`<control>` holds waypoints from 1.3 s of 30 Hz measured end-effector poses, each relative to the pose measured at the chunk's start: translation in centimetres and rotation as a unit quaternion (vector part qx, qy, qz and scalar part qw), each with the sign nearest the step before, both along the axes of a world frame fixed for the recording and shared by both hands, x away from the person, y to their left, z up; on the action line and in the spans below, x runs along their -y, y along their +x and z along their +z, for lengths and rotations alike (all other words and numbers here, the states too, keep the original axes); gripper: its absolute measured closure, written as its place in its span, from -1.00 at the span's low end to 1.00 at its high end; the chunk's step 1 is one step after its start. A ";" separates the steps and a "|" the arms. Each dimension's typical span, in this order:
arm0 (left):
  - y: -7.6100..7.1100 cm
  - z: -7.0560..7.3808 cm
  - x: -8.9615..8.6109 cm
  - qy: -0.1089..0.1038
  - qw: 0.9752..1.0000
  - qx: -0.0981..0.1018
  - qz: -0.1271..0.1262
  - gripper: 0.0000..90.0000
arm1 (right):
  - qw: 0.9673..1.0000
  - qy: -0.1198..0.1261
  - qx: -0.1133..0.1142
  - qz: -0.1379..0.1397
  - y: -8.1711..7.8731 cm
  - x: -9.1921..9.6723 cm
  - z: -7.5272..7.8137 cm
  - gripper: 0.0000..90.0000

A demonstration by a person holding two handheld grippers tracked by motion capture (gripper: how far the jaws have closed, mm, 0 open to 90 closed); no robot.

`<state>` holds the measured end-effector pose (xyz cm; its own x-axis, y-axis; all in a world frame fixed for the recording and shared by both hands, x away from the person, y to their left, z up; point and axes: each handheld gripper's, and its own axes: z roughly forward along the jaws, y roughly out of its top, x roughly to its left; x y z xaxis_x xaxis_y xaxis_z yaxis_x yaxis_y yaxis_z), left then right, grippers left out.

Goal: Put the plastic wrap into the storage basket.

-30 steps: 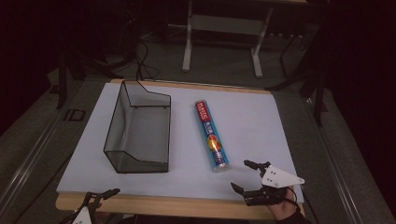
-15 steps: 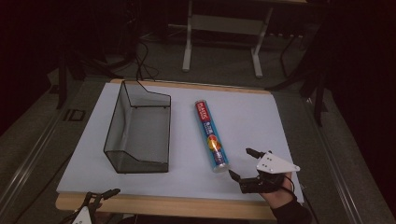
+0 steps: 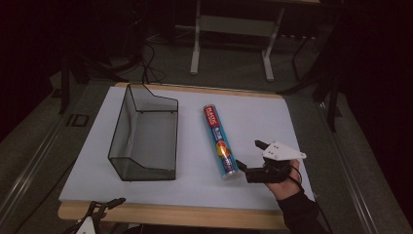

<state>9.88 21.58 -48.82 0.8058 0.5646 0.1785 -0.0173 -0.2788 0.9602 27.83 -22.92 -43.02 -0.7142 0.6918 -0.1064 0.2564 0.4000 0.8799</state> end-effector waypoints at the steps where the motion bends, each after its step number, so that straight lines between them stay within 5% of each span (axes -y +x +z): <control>1: 0.0 0.0 0.0 0.000 1.000 0.000 0.000 -1.00 | 1.000 0.000 -0.002 -0.005 0.4 -0.2 0.0 -0.78; 17: 0.0 0.0 0.0 0.001 1.000 -0.001 -0.001 -1.00 | 0.998 -0.026 -0.050 -0.032 4.8 -3.6 -1.4 -0.78; 39: 0.0 0.0 -0.1 0.000 1.000 -0.001 -0.002 -1.00 | 0.985 -0.043 -0.120 -0.115 10.9 -7.2 -2.3 -0.78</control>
